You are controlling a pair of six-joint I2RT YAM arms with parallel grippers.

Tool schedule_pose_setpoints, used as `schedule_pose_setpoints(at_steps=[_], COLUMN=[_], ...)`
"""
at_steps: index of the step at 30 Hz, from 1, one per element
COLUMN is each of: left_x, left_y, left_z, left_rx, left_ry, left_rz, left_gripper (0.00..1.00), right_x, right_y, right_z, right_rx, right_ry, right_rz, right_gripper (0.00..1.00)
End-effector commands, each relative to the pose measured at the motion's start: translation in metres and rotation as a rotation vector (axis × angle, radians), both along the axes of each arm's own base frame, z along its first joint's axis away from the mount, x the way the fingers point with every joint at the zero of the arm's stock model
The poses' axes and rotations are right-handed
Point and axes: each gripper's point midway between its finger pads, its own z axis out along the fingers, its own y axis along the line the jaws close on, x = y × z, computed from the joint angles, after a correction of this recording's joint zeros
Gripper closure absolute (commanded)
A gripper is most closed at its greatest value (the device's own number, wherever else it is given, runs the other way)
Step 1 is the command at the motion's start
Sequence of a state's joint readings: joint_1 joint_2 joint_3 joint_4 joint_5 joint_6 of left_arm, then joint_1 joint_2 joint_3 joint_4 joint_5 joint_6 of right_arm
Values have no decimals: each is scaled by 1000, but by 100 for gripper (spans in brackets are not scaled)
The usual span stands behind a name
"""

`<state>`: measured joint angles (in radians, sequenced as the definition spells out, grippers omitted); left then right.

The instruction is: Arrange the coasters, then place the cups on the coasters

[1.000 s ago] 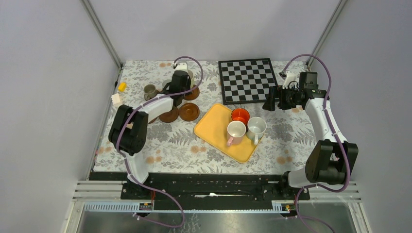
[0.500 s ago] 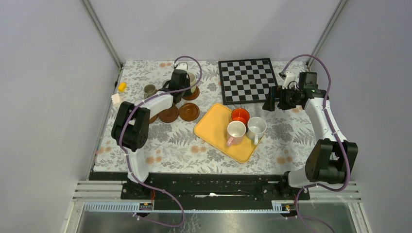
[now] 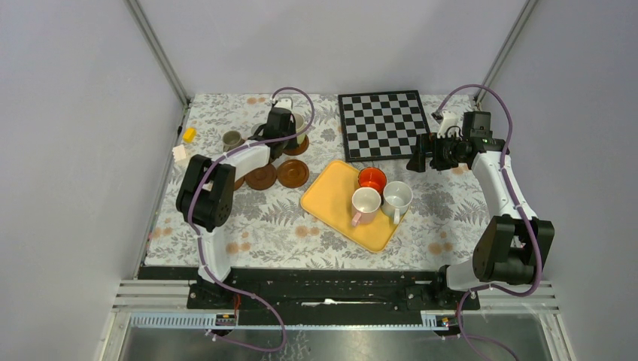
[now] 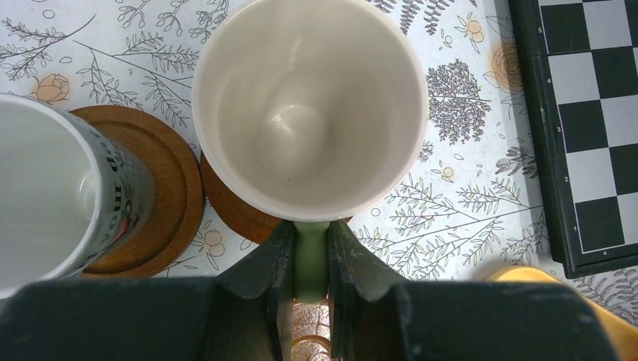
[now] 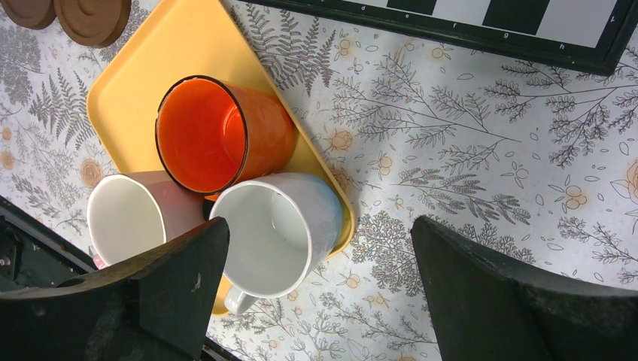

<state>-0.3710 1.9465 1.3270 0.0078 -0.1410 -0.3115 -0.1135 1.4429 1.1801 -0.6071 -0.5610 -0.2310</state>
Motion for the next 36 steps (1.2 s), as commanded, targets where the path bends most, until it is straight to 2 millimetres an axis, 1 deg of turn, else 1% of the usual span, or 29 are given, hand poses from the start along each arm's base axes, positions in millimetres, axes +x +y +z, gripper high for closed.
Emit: schedule_pose_setpoints(at_steps=[1,8,10,18,25,35,36], left_x=[23,20,19,11,9,8,8], left_y=[-5,-6,-5,-2,-3,0,0], left_z=[51,71,71,65,72,61,60], left_rx=[-49,-65,-60,-54,-66,-44,-42], left_ry=[-145,-168,-164,-147,-152,-127,-127], left_rz=[15,8,9,12,6,11,11], left_gripper=[100,100,100,100,100,100,97], right_x=[5,4,4,4,4,4,4], right_y=[-2,-2,-2,-1,-1,-1,-1], right_z=[0,1,1,2,2,2,2], right_rx=[-10,-5,-5,-4,-2,-5,-4], right_ry=[-19,-18,-19,-23,-21,-25,-23], right_rz=[4,5,5,6,7,6,6], right_gripper=[2,2,2,2,2,2,2])
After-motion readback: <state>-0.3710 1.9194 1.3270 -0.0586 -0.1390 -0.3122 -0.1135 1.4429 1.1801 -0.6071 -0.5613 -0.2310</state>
